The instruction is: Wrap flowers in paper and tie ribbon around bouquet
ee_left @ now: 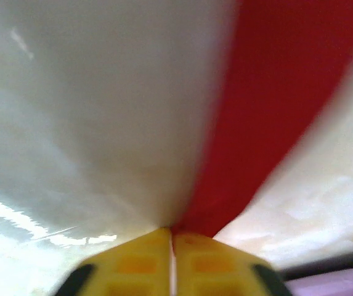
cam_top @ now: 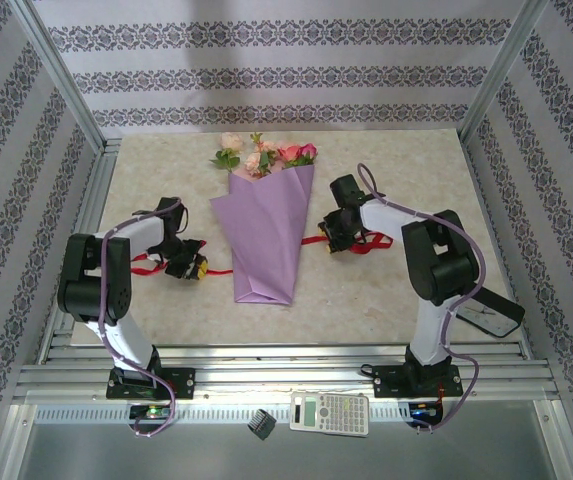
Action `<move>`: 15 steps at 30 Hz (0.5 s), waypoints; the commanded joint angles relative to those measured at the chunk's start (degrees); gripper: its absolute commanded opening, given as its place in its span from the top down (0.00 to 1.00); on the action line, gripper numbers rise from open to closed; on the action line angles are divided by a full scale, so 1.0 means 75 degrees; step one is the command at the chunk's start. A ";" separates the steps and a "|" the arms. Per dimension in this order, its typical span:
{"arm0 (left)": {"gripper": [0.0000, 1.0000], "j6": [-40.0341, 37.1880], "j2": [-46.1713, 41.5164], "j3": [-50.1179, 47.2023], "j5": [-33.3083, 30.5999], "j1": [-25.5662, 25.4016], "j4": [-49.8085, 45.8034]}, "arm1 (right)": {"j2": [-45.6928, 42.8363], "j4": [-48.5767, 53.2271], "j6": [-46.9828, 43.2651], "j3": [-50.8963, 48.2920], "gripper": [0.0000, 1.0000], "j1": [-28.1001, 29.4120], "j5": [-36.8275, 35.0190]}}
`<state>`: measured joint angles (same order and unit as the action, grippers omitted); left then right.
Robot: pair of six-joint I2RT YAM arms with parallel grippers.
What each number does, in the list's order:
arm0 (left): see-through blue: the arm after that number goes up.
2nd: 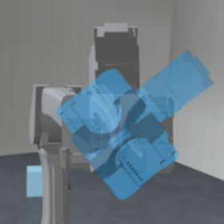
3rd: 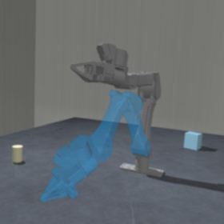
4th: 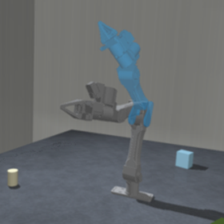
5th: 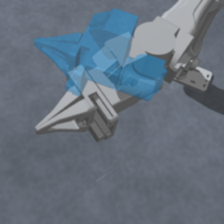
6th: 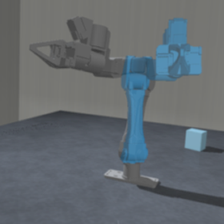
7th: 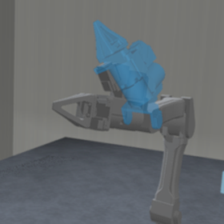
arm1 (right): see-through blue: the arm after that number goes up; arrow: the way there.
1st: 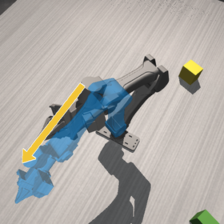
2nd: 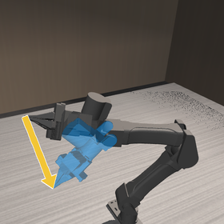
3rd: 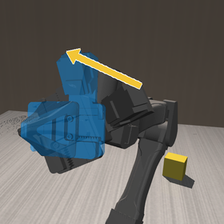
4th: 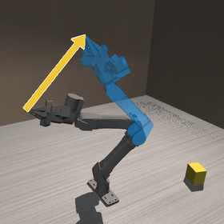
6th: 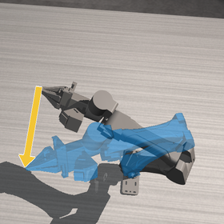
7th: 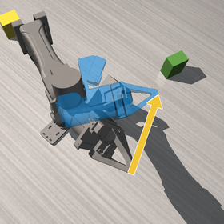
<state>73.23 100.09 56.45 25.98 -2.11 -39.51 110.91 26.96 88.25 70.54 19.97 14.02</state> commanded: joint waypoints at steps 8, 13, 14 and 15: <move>1.00 -0.0779 0.1321 0.1905 -0.0375 0.0330 0.1324 | 0.0853 -0.0366 -0.0458 0.1304 1.00 -0.0561 -0.0514; 1.00 -0.1057 0.1987 0.3078 -0.0194 0.0468 0.1052 | 0.1371 -0.0214 -0.0610 0.2322 1.00 -0.0798 -0.0324; 1.00 -0.1093 0.2096 0.3302 -0.0149 0.0483 0.0993 | 0.1447 -0.0198 -0.0610 0.2489 1.00 -0.0839 -0.0289; 1.00 -0.1125 0.2193 0.3523 -0.0106 0.0492 0.0897 | 0.1510 -0.0185 -0.0604 0.2613 1.00 -0.0878 -0.0247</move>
<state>67.40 115.09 79.42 25.93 0.69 -33.43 120.81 25.45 85.10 87.05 14.00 13.13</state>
